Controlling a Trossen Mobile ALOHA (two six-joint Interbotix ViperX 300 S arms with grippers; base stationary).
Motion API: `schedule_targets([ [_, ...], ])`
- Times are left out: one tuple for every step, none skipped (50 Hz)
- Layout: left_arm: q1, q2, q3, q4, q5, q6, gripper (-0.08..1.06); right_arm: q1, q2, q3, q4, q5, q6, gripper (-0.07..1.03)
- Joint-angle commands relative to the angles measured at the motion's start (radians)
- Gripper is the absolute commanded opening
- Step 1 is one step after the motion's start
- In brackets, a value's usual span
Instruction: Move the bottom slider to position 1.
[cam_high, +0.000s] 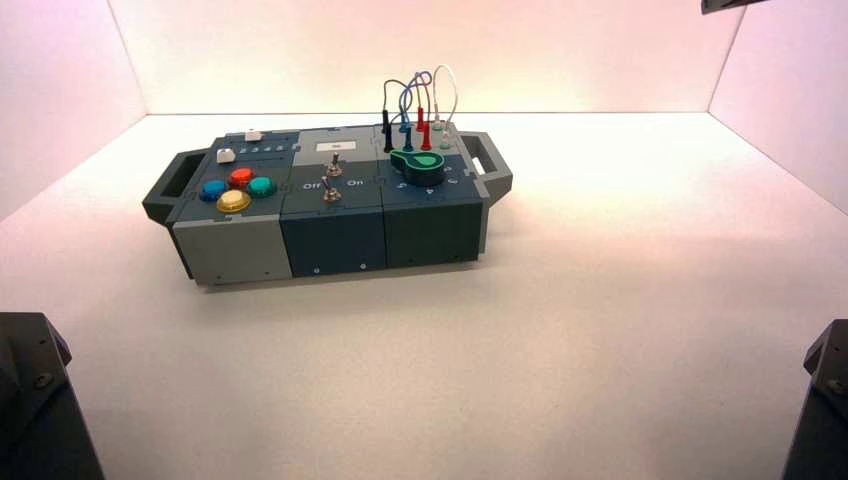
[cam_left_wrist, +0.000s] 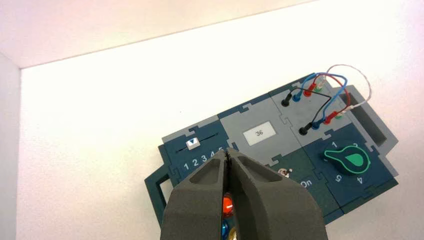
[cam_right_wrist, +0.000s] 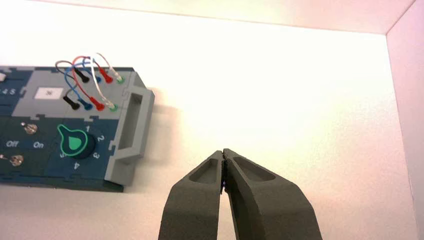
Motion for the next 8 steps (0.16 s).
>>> schedule_targets([
  [0.015,-0.034,0.012,0.0,-0.021,-0.003,-0.03,-0.006,0.002,-0.023,0.005,-0.017,0.003,-0.02],
  [0.017,-0.035,0.014,0.0,-0.025,-0.003,-0.03,-0.005,0.002,-0.023,0.005,-0.015,0.003,-0.02],
  [0.02,-0.038,0.018,0.002,-0.028,-0.003,-0.03,-0.005,0.002,-0.023,0.005,-0.015,0.003,-0.02],
  [0.023,-0.041,0.02,0.0,-0.029,-0.003,-0.03,-0.006,0.002,-0.023,0.006,-0.015,0.003,-0.02],
  [0.023,-0.043,0.021,0.002,-0.031,-0.003,-0.03,-0.006,0.002,-0.023,0.008,-0.017,0.003,-0.02],
  [0.025,-0.043,0.023,0.002,-0.034,-0.003,-0.03,-0.006,0.002,-0.023,0.009,-0.015,0.003,-0.02],
  [0.026,-0.044,0.023,0.0,-0.038,-0.003,-0.03,-0.006,0.002,-0.023,0.009,-0.017,0.003,-0.02],
  [0.028,-0.046,0.023,0.0,-0.038,-0.003,-0.03,-0.006,0.002,-0.023,0.011,-0.015,0.003,-0.02],
])
